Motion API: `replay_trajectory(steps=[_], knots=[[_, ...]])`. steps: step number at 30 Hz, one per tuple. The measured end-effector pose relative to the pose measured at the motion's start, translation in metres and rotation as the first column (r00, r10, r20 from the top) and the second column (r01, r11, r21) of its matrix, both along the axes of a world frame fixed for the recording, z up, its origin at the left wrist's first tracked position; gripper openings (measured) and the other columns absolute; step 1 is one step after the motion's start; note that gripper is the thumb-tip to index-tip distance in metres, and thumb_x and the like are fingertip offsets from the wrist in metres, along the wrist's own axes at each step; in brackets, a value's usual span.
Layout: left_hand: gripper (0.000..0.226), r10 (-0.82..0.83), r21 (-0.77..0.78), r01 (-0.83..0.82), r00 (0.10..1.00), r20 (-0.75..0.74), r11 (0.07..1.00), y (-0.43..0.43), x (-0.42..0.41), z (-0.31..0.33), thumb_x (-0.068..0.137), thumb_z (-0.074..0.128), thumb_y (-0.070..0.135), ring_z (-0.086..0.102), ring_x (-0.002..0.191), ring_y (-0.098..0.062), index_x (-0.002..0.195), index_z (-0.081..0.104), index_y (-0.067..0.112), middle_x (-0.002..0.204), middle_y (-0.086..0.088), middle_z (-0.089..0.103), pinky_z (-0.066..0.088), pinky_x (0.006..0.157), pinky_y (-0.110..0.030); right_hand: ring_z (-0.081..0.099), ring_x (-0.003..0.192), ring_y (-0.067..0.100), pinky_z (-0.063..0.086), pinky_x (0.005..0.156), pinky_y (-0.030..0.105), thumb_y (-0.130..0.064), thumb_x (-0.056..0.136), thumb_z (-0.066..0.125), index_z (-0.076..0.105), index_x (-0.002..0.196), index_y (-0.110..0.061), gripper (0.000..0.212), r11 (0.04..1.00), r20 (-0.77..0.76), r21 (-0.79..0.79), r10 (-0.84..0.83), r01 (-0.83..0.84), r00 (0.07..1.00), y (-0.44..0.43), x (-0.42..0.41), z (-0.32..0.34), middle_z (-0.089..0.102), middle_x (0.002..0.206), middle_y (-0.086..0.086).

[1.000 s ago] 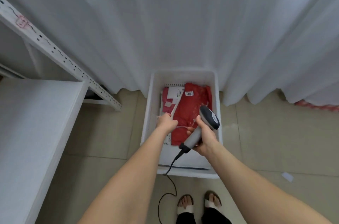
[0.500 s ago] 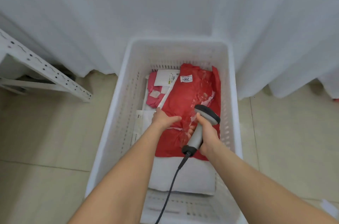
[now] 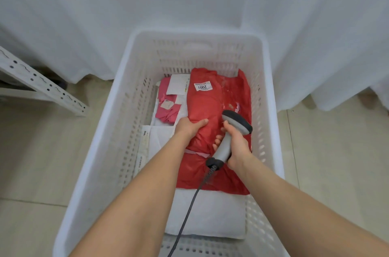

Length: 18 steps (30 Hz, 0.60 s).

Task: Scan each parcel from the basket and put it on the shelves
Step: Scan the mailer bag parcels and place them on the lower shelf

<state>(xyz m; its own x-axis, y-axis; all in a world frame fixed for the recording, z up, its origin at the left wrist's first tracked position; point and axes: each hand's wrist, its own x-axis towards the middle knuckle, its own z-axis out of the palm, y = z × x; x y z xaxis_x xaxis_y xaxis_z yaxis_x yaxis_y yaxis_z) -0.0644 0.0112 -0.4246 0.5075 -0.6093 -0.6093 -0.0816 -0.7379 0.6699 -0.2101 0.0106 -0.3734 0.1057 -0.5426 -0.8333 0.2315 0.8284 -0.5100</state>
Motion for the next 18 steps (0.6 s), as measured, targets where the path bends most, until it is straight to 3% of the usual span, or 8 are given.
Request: replay_trajectory(steps=[3,8,13,18], knots=[[0.049,0.054,0.011,-0.054,0.998,-0.012,0.998,0.015,0.010,0.025,0.075,0.078,0.025,0.063,0.101,-0.029,0.117,0.062,0.006,0.108,-0.006,0.067,0.050,0.093,-0.038,0.057,0.053,0.018,0.052,0.052,0.029,-0.030,0.086,0.073,0.063,0.079,-0.007,0.026,1.000,-0.009,0.005,-0.011,0.011,1.000,0.006,-0.001,0.020,0.058,0.062,0.007],[0.014,0.151,-0.013,-0.151,0.988,-0.025,0.988,0.047,0.036,0.105,0.075,0.071,0.007,0.062,0.077,-0.025,0.086,0.063,0.010,0.078,-0.006,0.064,0.051,0.073,-0.033,0.058,0.052,0.016,0.053,0.053,0.028,-0.032,0.087,0.071,0.064,0.076,-0.009,0.026,1.000,-0.004,0.009,0.029,-0.029,1.000,0.020,0.000,0.087,0.059,0.058,0.004],[0.024,0.252,-0.077,-0.262,0.960,-0.125,0.962,0.077,0.052,0.217,0.078,0.061,-0.006,0.059,0.065,-0.017,0.085,0.057,0.016,0.075,-0.004,0.062,0.048,0.056,-0.025,0.058,0.048,0.016,0.052,0.051,0.027,-0.022,0.086,0.073,0.064,0.072,-0.007,0.022,0.998,0.007,-0.010,0.059,-0.059,0.998,0.046,0.011,0.178,0.061,0.054,0.003],[0.039,0.201,-0.047,-0.224,0.936,-0.288,0.974,0.105,0.064,0.337,0.077,0.053,-0.013,0.064,0.088,-0.033,0.111,0.057,0.006,0.099,-0.018,0.066,0.054,0.081,-0.040,0.059,0.055,0.015,0.051,0.052,0.026,-0.011,0.082,0.075,0.067,0.084,-0.010,0.008,0.993,-0.001,-0.099,0.063,-0.063,0.998,0.062,0.030,0.292,0.065,0.067,0.004]])
